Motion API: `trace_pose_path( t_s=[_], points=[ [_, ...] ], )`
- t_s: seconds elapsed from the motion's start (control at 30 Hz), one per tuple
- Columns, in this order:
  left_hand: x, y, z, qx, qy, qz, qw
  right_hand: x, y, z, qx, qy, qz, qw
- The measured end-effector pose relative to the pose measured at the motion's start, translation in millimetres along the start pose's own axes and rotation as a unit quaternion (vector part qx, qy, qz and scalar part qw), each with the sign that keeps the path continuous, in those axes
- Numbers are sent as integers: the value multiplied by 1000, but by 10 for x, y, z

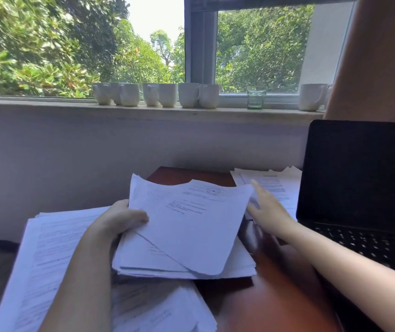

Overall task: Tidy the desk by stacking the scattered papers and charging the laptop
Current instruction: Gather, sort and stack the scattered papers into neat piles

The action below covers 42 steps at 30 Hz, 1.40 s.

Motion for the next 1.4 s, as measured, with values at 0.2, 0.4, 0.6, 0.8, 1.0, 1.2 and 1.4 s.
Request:
trace_pose_path(
  t_s=[0.2,0.4,0.6,0.8,1.0,1.2,1.4],
  points=[
    [-39,12,11,-15,10,-3,1000,17,30,-240,-413,-58,-140,898],
    [-168,-20,98,27,65,20,997,-230,-15,-59,-161,10,-80,984],
    [-117,38,39,-7,49,-27,998,-390,-304,-315,-80,-58,-25,995],
    [-81,81,-21,-50,42,-55,996,-368,-524,-648,-43,-37,15,998],
    [-178,19,12,-92,66,-49,992,-496,-209,-258,193,-11,-43,980],
    [-185,20,-26,-84,79,-56,992,-506,327,-24,313,-116,-168,928],
    [-250,4,-20,-108,88,-65,988,-492,325,158,382,-69,-149,910]
  ],
)
Point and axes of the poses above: each hand's wrist, its own x-axis away from the middle knuckle, its own z-axis out of the back of the hand, y = z × x, the point moved 6 cm from there along -x, towards the middle knuckle, and after that the axes turned 8 degrees about x, right-handed, at the moved point
